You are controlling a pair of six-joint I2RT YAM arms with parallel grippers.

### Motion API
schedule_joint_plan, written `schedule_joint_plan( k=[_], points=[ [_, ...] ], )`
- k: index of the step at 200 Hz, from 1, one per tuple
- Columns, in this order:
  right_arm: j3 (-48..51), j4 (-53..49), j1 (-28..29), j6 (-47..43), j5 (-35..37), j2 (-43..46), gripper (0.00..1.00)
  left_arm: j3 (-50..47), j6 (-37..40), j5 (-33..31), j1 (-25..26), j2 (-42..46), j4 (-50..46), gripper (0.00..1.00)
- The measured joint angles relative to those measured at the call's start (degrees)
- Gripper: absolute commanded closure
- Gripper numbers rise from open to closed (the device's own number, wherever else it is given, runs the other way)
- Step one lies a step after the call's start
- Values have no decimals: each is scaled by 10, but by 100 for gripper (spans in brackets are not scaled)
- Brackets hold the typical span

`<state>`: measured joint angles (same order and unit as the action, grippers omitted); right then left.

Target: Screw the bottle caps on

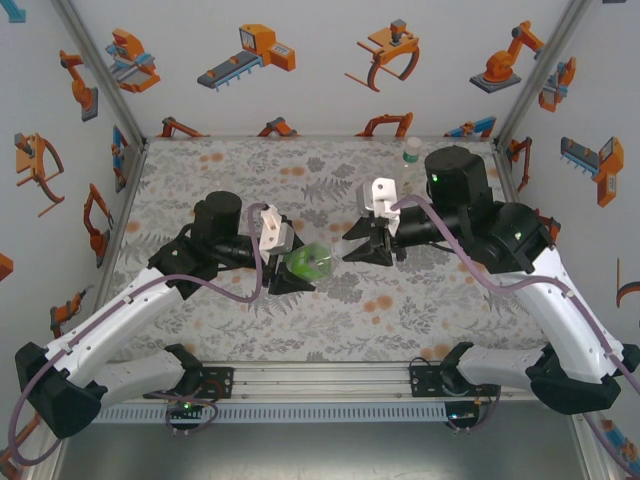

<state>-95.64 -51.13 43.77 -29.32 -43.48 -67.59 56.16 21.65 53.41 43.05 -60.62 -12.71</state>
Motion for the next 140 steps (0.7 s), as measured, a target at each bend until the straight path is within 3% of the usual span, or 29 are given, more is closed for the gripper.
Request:
schedule_joint_plan(
  k=[32,56,140],
  points=[
    [11,17,0,44,14,3,85,0,0,-11,0,1,-3,100],
    [32,46,-1,128,48,11,100,-2,0,-37,0,3,-2,100],
    [123,134,-6,615,221,28,100,-27,12,-150,0,6,15,100]
  ],
)
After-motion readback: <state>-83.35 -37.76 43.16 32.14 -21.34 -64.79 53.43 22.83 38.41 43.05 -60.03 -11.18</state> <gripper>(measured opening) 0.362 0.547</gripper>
